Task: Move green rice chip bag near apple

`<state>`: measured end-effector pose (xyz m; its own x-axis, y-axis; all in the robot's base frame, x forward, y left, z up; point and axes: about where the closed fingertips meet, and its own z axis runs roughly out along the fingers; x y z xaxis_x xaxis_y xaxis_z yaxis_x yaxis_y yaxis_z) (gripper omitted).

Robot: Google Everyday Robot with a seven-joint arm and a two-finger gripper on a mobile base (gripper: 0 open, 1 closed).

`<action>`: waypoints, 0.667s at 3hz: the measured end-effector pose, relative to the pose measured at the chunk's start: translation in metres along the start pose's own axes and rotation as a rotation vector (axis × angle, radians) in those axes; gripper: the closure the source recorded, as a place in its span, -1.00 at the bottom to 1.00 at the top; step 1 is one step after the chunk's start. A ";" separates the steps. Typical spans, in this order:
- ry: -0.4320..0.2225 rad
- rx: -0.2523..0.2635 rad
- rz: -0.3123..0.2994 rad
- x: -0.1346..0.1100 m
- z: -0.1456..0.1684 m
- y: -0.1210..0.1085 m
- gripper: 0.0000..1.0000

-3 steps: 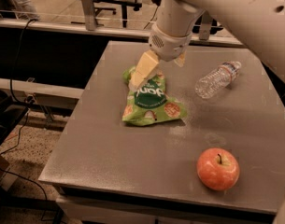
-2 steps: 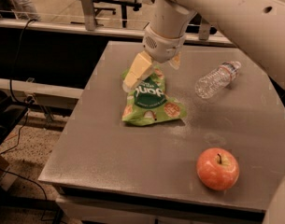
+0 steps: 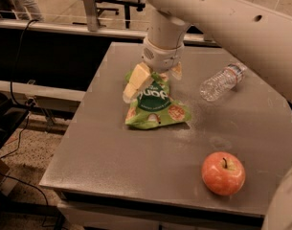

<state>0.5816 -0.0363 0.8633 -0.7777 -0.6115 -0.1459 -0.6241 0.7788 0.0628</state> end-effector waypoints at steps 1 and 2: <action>0.041 0.027 0.005 0.005 0.006 -0.001 -0.93; 0.061 0.036 -0.003 0.005 0.007 0.001 -0.47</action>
Offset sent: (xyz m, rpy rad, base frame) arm -0.0096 -0.0047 -0.0088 -0.1029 0.0538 0.0099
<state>0.5777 -0.0381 0.8555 -0.7799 -0.6200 -0.0856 -0.6239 0.7811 0.0268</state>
